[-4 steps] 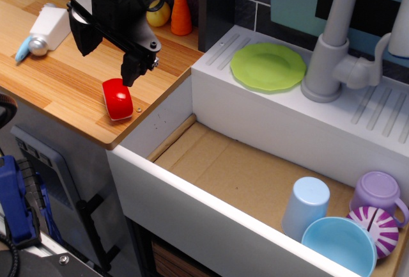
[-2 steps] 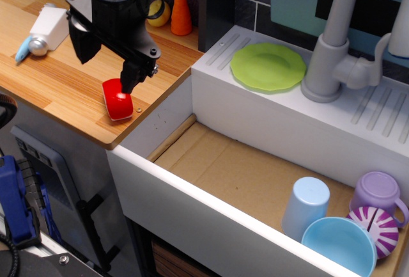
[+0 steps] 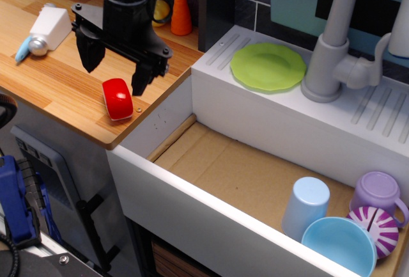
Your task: Put sushi on plate
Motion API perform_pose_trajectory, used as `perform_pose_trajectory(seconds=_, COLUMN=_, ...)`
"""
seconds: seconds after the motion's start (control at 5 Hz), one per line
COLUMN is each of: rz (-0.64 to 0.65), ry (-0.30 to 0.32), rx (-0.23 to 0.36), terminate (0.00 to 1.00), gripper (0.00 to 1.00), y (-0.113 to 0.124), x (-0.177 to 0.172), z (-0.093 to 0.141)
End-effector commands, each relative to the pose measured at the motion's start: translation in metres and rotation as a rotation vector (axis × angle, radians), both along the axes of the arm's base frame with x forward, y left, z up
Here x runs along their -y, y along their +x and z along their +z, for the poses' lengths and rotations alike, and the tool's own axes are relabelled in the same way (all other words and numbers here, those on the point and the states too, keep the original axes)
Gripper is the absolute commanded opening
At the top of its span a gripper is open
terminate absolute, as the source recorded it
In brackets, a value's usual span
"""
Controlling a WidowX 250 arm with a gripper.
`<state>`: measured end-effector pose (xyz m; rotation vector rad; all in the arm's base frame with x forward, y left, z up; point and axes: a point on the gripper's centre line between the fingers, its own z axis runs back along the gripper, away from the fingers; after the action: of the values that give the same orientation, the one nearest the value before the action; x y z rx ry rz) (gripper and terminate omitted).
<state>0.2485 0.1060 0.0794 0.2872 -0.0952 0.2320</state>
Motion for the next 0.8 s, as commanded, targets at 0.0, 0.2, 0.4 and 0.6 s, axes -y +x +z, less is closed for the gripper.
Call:
perform_pose_trajectory(seconds=0.0, rz=0.090, ry=0.016, rx=0.105, terminate=0.00, gripper=1.00, y=0.019, x=-0.011, z=0.000)
perform_pose_trajectory(seconds=0.2, rz=0.119, ry=0.029, rx=0.121, terminate=0.00, gripper=1.00, y=0.025, x=-0.019, z=-0.007)
perform_pose_trajectory(seconds=0.4, rz=0.163, ry=0.041, rx=0.112, terminate=0.00, gripper=1.00, y=0.025, x=-0.019, z=-0.010)
perform_pose_trajectory(seconds=0.6, rz=0.203, ry=0.064, rx=0.098, terminate=0.00, gripper=1.00, y=0.018, x=-0.015, z=-0.014)
